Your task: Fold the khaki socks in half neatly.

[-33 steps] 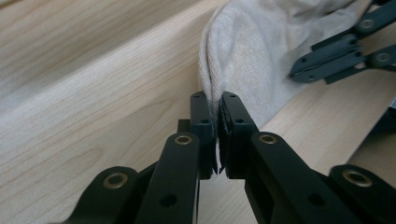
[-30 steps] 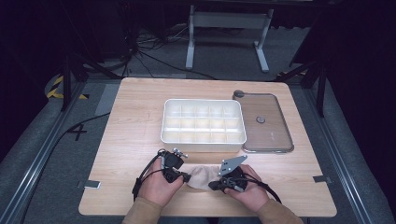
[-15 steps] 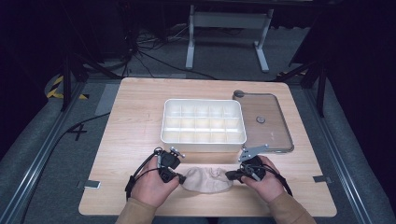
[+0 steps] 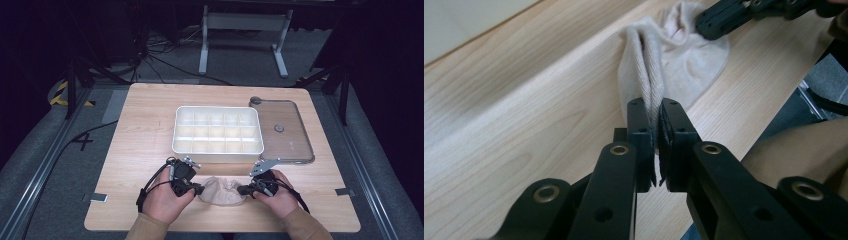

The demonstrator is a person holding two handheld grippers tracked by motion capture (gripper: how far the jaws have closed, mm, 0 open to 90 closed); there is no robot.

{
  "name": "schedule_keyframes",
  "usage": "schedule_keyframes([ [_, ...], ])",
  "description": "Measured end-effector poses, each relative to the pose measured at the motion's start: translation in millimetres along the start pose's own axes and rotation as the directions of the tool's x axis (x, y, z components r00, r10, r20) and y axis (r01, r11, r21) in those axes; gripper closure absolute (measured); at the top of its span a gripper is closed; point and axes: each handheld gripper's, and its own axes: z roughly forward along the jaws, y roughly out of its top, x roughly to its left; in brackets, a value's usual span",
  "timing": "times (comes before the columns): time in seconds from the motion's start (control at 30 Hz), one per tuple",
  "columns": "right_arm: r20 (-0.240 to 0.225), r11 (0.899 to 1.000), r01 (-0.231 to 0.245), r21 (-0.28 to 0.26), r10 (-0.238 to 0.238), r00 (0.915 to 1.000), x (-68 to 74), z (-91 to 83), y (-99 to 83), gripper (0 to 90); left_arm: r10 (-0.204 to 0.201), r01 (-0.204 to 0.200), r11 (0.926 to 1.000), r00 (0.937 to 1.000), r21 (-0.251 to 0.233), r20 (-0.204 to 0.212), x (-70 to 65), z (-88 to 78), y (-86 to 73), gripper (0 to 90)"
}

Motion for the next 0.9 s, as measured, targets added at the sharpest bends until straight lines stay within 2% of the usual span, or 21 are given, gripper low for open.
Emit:
schedule_keyframes([
  [0.07,0.011,1.000,0.011,-0.003,-0.011,0.9999,1.1,0.1,-0.5,90.0,0.017,-0.017,0.9998,0.9999,-0.012,-0.002,-2.1,-0.3,1.9,85.0],
  [0.3,0.006,0.999,0.012,-0.041,-0.012,0.9999,0.7,-0.1,-5.8,90.0,0.049,-0.049,0.9983,0.9987,-0.031,0.014,-10.4,3.0,9.9,84.9],
  [0.4,0.008,0.998,0.011,-0.059,-0.010,0.9999,1.2,-0.2,-8.3,90.0,0.089,-0.089,0.9937,0.9960,-0.069,-0.001,-14.6,7.3,12.8,84.5],
  [0.47,0.005,0.998,0.005,-0.068,-0.005,1.0000,0.7,-0.3,-9.7,90.0,0.110,-0.108,0.9907,0.9937,-0.082,0.020,-15.9,11.6,14.2,84.8],
  [0.53,0.004,0.997,0.000,-0.073,0.000,1.0000,0.8,-0.5,-10.7,90.0,0.108,-0.105,0.9908,0.9935,-0.085,0.035,-18.0,14.1,15.4,85.2],
  [0.73,0.017,0.996,0.006,-0.088,-0.005,0.9998,2.6,-0.2,-12.5,89.9,0.144,-0.138,0.9847,0.9883,-0.107,0.052,-25.1,24.6,20.6,85.5],
  [0.8,0.015,0.996,-0.003,-0.090,0.004,0.9999,2.5,-0.2,-12.8,89.9,0.141,-0.133,0.9840,0.9881,-0.118,0.061,-26.2,29.9,23.2,85.6],
  [0.9,0.011,0.996,-0.006,-0.091,0.007,0.9999,2.0,-0.3,-12.8,89.9,0.138,-0.132,0.9856,0.9887,-0.106,0.058,-29.1,38.5,29.3,85.7],
])
